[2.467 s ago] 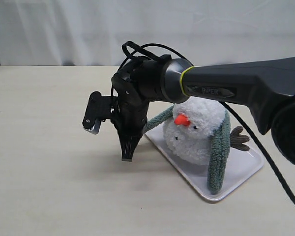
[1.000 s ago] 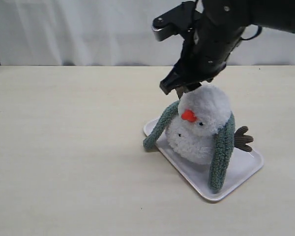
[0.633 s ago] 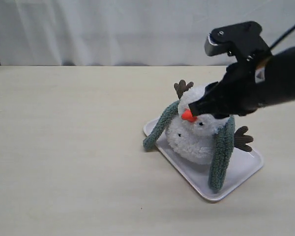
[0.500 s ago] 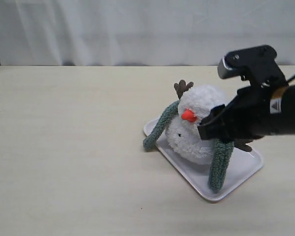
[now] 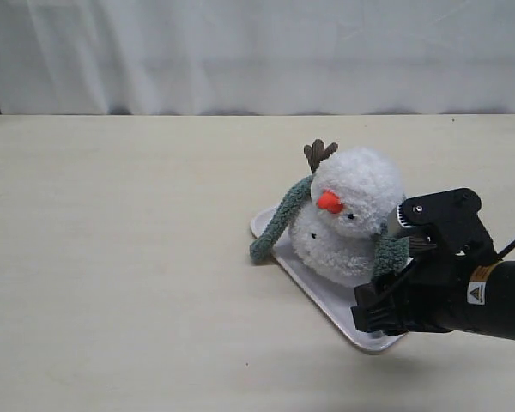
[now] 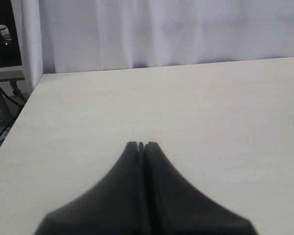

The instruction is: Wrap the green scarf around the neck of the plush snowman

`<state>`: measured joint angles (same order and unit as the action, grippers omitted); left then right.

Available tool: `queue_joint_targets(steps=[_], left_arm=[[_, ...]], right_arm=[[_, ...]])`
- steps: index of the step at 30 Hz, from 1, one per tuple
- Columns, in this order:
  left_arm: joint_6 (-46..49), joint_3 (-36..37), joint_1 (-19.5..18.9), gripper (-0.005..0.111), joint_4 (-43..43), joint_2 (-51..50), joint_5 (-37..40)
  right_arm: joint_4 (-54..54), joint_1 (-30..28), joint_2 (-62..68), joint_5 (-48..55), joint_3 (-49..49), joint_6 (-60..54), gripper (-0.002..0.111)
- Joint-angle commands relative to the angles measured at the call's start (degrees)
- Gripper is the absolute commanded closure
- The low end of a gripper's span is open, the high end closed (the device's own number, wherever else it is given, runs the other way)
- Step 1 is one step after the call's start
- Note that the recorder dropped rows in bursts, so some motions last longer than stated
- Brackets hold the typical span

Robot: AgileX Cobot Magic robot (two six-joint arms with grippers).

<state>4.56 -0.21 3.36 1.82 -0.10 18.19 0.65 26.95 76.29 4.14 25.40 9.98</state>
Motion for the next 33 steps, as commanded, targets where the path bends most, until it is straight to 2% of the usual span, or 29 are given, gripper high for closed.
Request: queue_joint_targets(steps=[1, 11, 24, 27, 33], left_arm=[[0.08, 0.21, -0.03, 0.107, 0.44, 0.1, -0.5], [0.08, 0.21, -0.03, 0.107, 0.44, 0.1, -0.5], [0.08, 0.21, -0.03, 0.107, 0.32, 0.1, -0.5], [0.08, 0.21, -0.03, 0.107, 0.32, 0.1, -0.5], [0.08, 0.21, -0.03, 0.107, 0.32, 0.1, -0.5]], right_arm=[[-0.23, -0.34, 3.66, -5.58, -0.12, 0.31, 0.051], [-0.23, -7.45, 10.84, -8.6, -0.12, 0.08, 0.051], [-0.23, -7.47, 16.38, -10.06, -0.12, 0.08, 0.052], [-0.23, -7.47, 16.98, -10.2, -0.12, 0.08, 0.057], [0.17, -7.47, 17.1, -11.61, -0.12, 0.08, 0.086]])
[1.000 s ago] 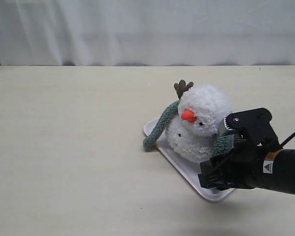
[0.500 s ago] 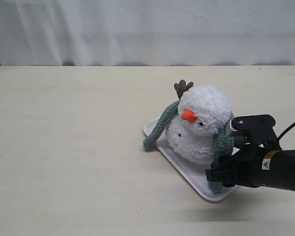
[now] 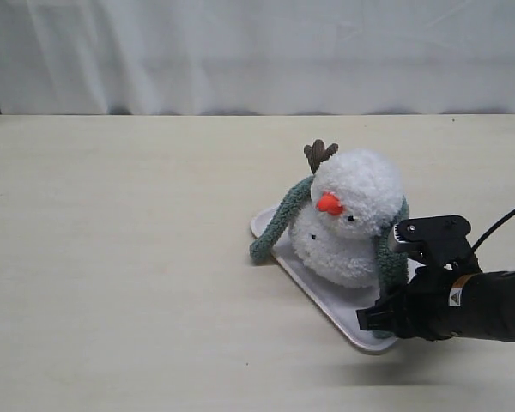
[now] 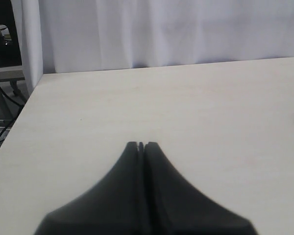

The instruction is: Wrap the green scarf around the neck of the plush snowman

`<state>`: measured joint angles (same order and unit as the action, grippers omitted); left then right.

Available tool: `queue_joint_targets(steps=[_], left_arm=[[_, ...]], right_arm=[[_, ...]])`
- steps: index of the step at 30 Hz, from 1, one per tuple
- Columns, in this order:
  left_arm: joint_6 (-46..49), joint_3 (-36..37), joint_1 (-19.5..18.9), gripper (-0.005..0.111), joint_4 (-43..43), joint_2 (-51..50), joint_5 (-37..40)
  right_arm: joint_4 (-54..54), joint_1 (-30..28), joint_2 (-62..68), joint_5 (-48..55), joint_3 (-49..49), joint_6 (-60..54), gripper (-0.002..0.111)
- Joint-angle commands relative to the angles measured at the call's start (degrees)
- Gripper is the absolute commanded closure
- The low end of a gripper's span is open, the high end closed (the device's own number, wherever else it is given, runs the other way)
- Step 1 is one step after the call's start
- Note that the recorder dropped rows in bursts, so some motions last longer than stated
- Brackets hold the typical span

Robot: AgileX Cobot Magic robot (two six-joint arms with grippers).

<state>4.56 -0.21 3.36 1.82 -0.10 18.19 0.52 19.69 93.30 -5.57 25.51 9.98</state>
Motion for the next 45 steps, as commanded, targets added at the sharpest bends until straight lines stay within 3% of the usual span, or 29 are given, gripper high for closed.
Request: queue_joint_targets(steps=[1, 5, 11, 19, 45], left_arm=[[0.08, 0.21, -0.03, 0.107, 0.32, 0.1, -0.5], [0.08, 0.21, -0.03, 0.107, 0.32, 0.1, -0.5], [0.08, 0.21, -0.03, 0.107, 0.43, 0.1, -0.5], [0.08, 0.21, -0.03, 0.107, 0.43, 0.1, -0.5], [0.08, 0.21, -0.03, 0.107, 0.43, 0.1, -0.5]], right_arm=[[0.3, -0.21, 0.09, -2.23, -0.23, 0.08, 0.09], [0.3, 2.69, -0.14, -3.99, -0.23, 0.08, 0.104], [0.3, 10.6, -1.43, -5.07, 0.5, 0.3, 0.104], [-1.43, 16.1, -1.44, -10.54, 4.16, 0.3, 0.104], [-2.91, 16.24, 10.66, -22.91, 6.45, 0.31, 0.104]])
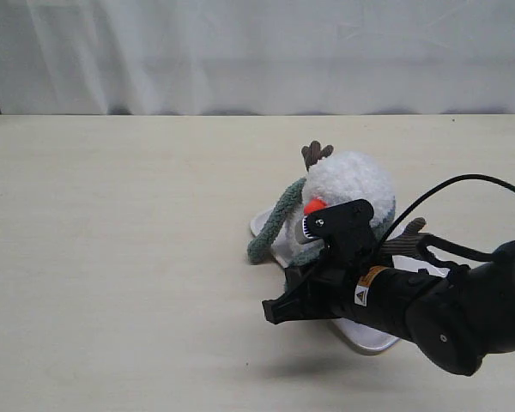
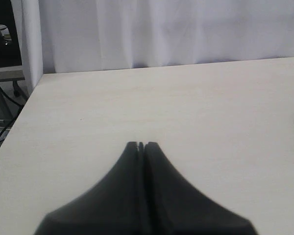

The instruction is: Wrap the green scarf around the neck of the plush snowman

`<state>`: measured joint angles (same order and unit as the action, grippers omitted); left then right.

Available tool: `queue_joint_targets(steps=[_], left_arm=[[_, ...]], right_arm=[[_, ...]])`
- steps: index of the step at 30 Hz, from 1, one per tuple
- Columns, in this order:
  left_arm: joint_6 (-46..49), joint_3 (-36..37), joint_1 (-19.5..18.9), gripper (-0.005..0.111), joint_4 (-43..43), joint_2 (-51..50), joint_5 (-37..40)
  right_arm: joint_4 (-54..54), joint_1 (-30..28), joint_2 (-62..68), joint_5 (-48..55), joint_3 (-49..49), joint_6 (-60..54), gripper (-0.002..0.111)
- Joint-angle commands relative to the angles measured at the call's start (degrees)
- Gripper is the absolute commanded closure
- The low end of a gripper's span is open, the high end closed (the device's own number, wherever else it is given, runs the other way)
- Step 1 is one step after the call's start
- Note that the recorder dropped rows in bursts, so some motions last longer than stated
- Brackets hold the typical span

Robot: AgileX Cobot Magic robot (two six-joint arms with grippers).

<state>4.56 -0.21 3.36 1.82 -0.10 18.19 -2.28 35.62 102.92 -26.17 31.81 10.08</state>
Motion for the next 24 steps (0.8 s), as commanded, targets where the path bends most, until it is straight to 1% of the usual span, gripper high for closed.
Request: queue_joint_targets(steps=[1, 14, 16, 17, 21, 24], left_arm=[[0.08, 0.21, -0.03, 0.107, 0.33, 0.1, -0.5], [0.08, 0.21, -0.03, 0.107, 0.33, 0.1, -0.5], [0.08, 0.21, -0.03, 0.107, 0.33, 0.1, -0.5], [0.08, 0.21, -0.03, 0.107, 0.33, 0.1, -0.5], [0.08, 0.21, -0.03, 0.107, 0.33, 0.1, -0.5], [0.08, 0.21, -0.03, 0.107, 0.43, 0.1, -0.5]], right_arm=[[-0.11, 0.32, 1.33, -2.92, 0.15, 0.21, 0.104], [0.34, 0.32, 3.41, -5.48, 0.15, 0.15, 0.104], [0.34, 0.32, 2.93, -5.37, 0.15, -0.4, 0.097], [0.34, 0.32, 2.02, -5.11, 0.15, -0.4, 0.088], [1.87, 0.32, -1.51, -2.16, 0.15, -0.4, 0.062], [1.87, 0.32, -3.01, 1.68, 0.15, 0.07, 0.046]])
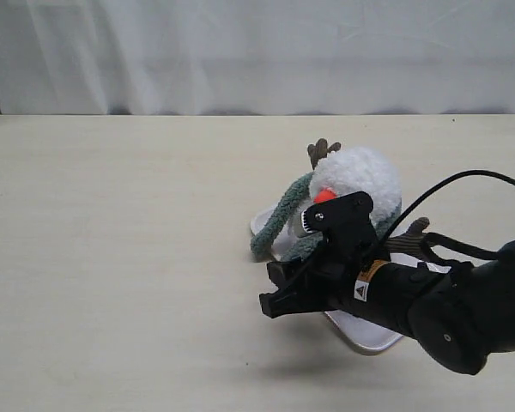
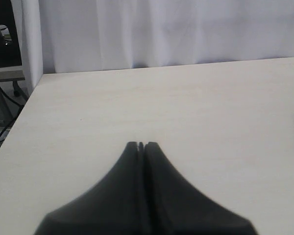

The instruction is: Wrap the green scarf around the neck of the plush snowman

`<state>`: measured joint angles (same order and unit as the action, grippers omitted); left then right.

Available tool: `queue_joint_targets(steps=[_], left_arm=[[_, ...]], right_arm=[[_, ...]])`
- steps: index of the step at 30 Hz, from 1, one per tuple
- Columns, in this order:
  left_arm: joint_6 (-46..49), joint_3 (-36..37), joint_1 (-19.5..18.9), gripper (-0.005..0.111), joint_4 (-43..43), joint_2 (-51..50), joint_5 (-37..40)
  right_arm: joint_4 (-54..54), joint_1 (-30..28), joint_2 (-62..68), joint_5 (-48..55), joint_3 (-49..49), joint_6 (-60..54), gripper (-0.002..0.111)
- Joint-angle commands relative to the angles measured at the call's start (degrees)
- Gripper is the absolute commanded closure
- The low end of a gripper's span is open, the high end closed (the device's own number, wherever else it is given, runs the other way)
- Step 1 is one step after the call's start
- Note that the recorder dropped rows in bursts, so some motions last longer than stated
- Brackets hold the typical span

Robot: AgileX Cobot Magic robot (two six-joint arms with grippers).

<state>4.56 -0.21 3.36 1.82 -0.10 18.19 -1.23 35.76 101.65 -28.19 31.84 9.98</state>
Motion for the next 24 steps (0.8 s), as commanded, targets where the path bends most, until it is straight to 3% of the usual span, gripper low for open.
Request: queue_joint_targets(steps=[1, 7, 15, 19, 24], left_arm=[[0.08, 0.21, -0.03, 0.107, 0.43, 0.1, -0.5], [0.08, 0.21, -0.03, 0.107, 0.43, 0.1, -0.5], [0.08, 0.21, -0.03, 0.107, 0.43, 0.1, -0.5], [0.08, 0.21, -0.03, 0.107, 0.43, 0.1, -0.5], [0.08, 0.21, -0.03, 0.107, 0.43, 0.1, -0.5]], right_arm=[[0.83, 0.41, -2.1, 5.23, 0.12, 1.62, 0.044], [9.48, 0.41, -4.54, 13.58, 0.12, 15.65, 0.043], [39.97, 0.41, -7.21, 13.06, 0.12, 46.08, 0.043], [58.16, 0.41, -7.86, 4.03, 0.12, 62.03, 0.043], [67.8, 0.41, -7.86, -15.11, 0.71, 63.09, 0.043]])
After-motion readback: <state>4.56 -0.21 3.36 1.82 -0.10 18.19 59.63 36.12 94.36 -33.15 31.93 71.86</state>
